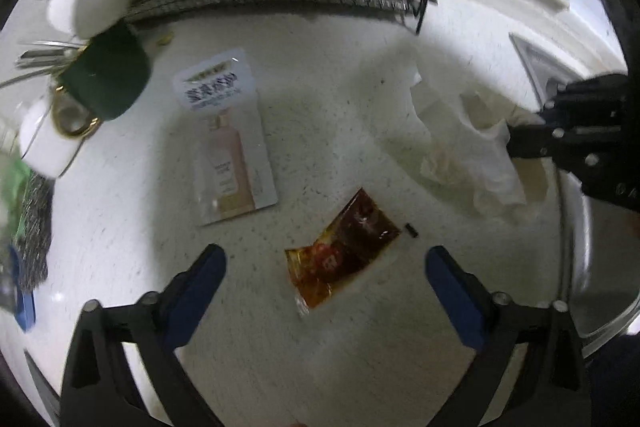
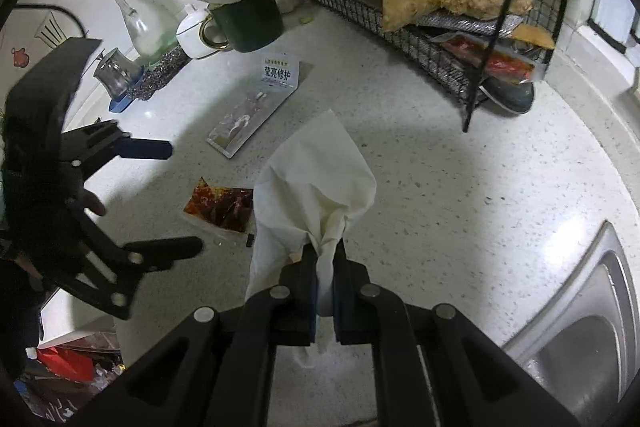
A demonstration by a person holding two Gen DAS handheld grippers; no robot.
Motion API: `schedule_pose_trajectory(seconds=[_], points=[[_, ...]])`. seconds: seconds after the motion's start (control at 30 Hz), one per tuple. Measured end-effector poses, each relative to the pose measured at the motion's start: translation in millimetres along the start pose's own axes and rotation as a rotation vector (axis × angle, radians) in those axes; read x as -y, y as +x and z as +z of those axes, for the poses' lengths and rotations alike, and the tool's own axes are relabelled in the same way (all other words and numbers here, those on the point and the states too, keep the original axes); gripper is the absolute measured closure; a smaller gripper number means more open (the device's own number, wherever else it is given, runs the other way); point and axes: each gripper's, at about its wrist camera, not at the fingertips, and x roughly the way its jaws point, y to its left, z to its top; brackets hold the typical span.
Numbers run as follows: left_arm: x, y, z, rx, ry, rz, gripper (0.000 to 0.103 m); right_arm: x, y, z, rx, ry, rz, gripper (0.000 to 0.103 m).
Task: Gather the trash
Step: 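Grasp the red sauce packet with the left tool, then carry the sauce packet with the left tool while the right tool carries the tissue to the red bin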
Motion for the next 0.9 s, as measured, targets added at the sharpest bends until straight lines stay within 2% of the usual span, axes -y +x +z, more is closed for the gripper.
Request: schedule_pose_trajectory(seconds=[0.03,0.07,0.13,0.2,0.27,0.33,0.4,0.43,0.5,0.53,0.67,0.9], points=[[0.0,6.2,0.8,-0.012,0.015,0.007,0.019,0.2,5.0,1.0,-0.006,0.002,0.002,0.098],[0.0,13.2,1.8,-0.024,0.032,0.016,0.022,0.8,8.1,2.0,-0.012,0.007,0.006,0.098],[-4.4,17.6,4.9,-0.013,0.02,-0.03,0.024,2.8,14.9,3.0,-0.024,0.019,0.017,0.098],[-4.3,19.1,7.4,-0.01,0.028,-0.03,0.027,3.2,19.2,3.9,-0.034,0.024,0.021,0.098],[-1.1,15.8,6.8,0.002,0.045,-0.039,0.045,3.5,21.2,4.9,-0.04,0.032,0.034,0.098],[4.0,14.0,5.3,0.003,0.053,-0.045,0.055,4.5,23.4,5.8,-0.044,0.044,0.049,0.098],[10.6,11.6,2.3,0.008,0.051,-0.058,0.074,5.7,23.7,5.6,-0.045,0.05,0.049,0.098],[13.4,10.7,1.6,0.009,0.043,-0.059,0.08,6.0,24.3,6.0,-0.046,0.056,0.051,0.098],[17.8,9.8,-0.3,0.006,0.038,-0.068,0.084,6.2,24.0,5.2,-0.047,0.064,0.058,0.098],[20.4,8.9,-1.5,-0.002,0.039,-0.076,0.091,6.3,23.5,4.5,-0.048,0.07,0.06,0.098],[31.3,4.4,-5.8,0.007,0.006,-0.059,0.097,3.0,18.3,1.1,-0.05,0.088,0.067,0.098],[30.8,-30.9,-14.9,0.047,-0.117,-0.071,0.098,-11.3,-7.0,-1.7,-0.026,0.096,0.062,0.098]])
